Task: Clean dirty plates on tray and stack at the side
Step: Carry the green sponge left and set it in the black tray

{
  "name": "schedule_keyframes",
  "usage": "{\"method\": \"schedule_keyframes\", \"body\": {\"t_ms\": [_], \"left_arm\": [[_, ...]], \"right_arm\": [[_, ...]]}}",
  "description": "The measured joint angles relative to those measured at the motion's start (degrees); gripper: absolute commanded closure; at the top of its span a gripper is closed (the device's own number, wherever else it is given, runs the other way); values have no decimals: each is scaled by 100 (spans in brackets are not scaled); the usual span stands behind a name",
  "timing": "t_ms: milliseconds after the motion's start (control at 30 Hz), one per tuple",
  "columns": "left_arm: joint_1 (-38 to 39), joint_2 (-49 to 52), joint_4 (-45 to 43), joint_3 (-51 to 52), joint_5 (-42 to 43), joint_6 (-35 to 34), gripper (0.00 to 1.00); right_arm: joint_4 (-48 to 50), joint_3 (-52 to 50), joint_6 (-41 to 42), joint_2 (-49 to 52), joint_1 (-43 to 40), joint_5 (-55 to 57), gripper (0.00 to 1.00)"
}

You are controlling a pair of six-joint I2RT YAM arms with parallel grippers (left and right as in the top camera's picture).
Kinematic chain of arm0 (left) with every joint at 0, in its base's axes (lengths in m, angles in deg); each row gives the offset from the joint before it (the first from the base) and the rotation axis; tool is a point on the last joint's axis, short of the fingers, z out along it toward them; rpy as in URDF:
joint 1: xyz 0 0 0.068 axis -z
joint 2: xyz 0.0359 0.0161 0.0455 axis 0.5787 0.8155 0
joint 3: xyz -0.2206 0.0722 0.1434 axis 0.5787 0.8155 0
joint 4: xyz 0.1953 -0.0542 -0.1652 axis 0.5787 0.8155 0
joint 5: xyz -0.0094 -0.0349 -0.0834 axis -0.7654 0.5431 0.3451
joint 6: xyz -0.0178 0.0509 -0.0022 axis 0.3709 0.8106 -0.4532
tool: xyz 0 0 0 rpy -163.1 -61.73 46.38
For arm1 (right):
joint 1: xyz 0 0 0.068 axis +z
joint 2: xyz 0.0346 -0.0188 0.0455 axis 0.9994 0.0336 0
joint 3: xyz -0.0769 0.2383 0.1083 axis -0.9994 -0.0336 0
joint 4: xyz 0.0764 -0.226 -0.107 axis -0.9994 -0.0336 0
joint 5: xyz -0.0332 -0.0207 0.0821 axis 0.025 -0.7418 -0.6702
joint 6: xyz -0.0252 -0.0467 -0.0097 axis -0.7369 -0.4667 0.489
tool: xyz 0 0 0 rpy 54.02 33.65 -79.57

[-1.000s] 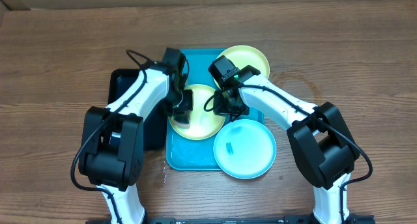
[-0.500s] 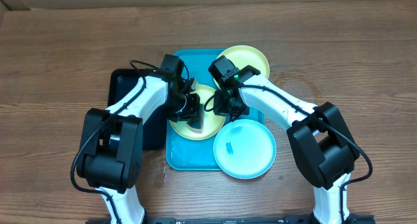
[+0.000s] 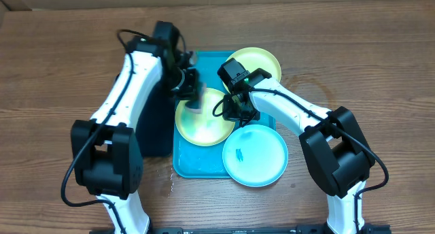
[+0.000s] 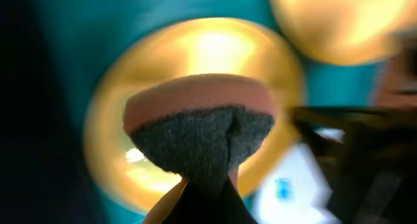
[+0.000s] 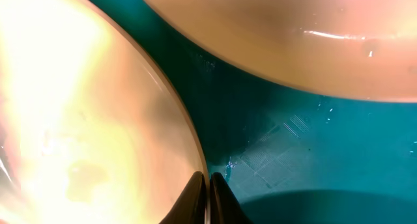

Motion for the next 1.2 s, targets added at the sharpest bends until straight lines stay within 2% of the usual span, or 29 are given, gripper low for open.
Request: {"method": "schedule_keyframes", "body": {"t_ms": [133, 267, 567, 867, 1200], "left_arm": [[-192, 0, 476, -4, -1368, -116, 96], [-264, 0, 553, 7, -2481, -295, 96], [-271, 0, -4, 505, -3445, -417, 96], [-382, 0, -501, 1362, -3434, -417, 96], [-1346, 0, -702, 1381, -2179, -205, 95]], "right_arm": [[24, 0, -2, 0, 0, 2, 95], [109, 0, -2, 0, 0, 4, 95], [122, 0, 0, 0, 0, 7, 94], [90, 0, -2, 0, 2, 0, 95], [85, 0, -2, 0, 2, -13, 94]]}}
